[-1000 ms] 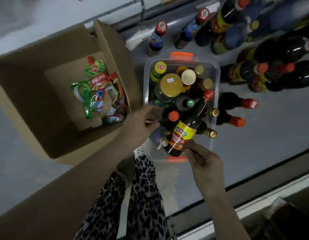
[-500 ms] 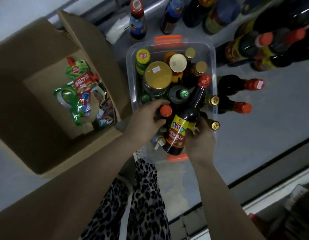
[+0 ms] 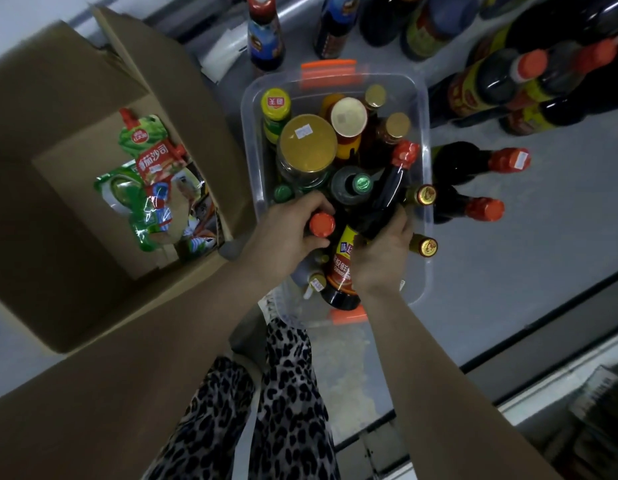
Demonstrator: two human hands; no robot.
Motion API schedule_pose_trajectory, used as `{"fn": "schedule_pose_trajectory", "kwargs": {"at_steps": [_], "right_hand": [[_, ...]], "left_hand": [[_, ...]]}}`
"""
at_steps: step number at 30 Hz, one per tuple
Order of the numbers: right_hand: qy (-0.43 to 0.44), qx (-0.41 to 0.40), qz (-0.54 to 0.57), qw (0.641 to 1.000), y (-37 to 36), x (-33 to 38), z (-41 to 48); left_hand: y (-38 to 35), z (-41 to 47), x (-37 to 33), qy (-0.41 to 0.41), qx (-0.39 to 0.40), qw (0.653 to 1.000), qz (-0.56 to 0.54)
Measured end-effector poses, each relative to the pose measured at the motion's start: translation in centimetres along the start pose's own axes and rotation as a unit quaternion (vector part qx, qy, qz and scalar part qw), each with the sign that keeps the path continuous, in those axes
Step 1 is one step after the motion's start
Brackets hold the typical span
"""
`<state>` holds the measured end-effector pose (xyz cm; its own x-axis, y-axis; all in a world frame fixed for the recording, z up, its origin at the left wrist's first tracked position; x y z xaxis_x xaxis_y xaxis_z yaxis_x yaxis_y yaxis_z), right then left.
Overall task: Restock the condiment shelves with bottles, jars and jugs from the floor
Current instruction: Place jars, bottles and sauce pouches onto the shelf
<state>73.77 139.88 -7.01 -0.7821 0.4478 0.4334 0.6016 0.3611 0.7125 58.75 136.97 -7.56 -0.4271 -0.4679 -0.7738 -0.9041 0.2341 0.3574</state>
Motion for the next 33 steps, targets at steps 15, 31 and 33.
{"fn": "schedule_pose_trajectory", "kwargs": {"at_steps": [15,31,33], "right_hand": [[0.149,-0.031,-0.05,0.987,0.2,3.2,1.1],[0.305,0.093,-0.217,0.922,-2.6,11.0,3.2],[0.302,0.111,-0.272,0.907,-3.3,11.6,4.1]], "left_hand": [[-0.7,-3.0,1.6,-0.025,-0.085,0.996,0.023],[2.5,-0.3,2.5,0.028,-0.112,0.993,0.007],[2.9,-0.5,2.8,0.033,-0.121,0.992,0.005]]}}
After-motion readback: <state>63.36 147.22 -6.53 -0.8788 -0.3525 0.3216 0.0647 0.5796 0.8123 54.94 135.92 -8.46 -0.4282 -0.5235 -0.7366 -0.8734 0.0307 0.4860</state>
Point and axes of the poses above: each hand's wrist, its own z-axis towards the middle knuckle, its own y-axis out of the back of the hand, x = y × z, the point moved 4 cm from there along z, towards the middle knuckle, and after that the axes turned 2 degrees about x, right-handed, at the moved point
